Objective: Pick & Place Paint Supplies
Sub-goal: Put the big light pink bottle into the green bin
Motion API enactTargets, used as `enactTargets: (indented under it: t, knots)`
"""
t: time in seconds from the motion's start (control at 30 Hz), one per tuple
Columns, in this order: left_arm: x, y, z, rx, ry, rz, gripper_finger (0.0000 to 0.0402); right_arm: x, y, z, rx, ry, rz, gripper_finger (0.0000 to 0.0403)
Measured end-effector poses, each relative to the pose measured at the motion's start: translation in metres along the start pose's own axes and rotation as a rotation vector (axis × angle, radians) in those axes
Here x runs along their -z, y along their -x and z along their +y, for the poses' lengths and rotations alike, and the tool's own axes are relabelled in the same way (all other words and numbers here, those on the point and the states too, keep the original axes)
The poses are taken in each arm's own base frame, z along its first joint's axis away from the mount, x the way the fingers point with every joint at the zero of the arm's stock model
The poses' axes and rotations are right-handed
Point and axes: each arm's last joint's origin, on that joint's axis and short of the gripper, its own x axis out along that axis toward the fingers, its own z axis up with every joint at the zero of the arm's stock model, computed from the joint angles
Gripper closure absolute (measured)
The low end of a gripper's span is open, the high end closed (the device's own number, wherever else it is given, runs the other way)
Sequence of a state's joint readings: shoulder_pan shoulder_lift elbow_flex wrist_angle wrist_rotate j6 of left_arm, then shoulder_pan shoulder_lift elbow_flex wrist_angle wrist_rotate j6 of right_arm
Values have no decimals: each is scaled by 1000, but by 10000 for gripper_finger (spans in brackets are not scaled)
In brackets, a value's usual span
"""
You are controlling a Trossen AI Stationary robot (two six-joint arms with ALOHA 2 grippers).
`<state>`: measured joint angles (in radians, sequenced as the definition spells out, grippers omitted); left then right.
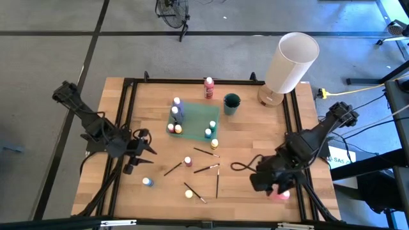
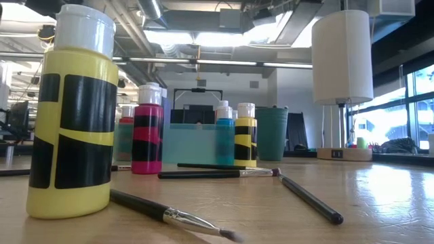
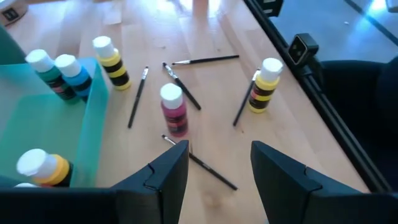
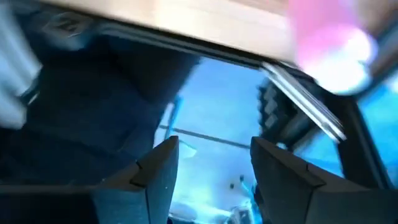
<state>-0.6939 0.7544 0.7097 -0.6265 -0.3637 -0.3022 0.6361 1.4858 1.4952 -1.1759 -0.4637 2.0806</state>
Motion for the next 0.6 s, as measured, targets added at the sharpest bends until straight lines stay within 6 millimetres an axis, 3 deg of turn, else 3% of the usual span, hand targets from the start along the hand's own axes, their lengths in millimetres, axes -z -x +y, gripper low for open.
enactTargets:
  t: [0.4,0.6]
  knots:
    - [3,3,-8,45,-28,6,233,13,-22,-41,357,-166,-171,208]
    - [3,3,-7,8,-32,-8,233,18,-25,-45,382,-198,-171,192]
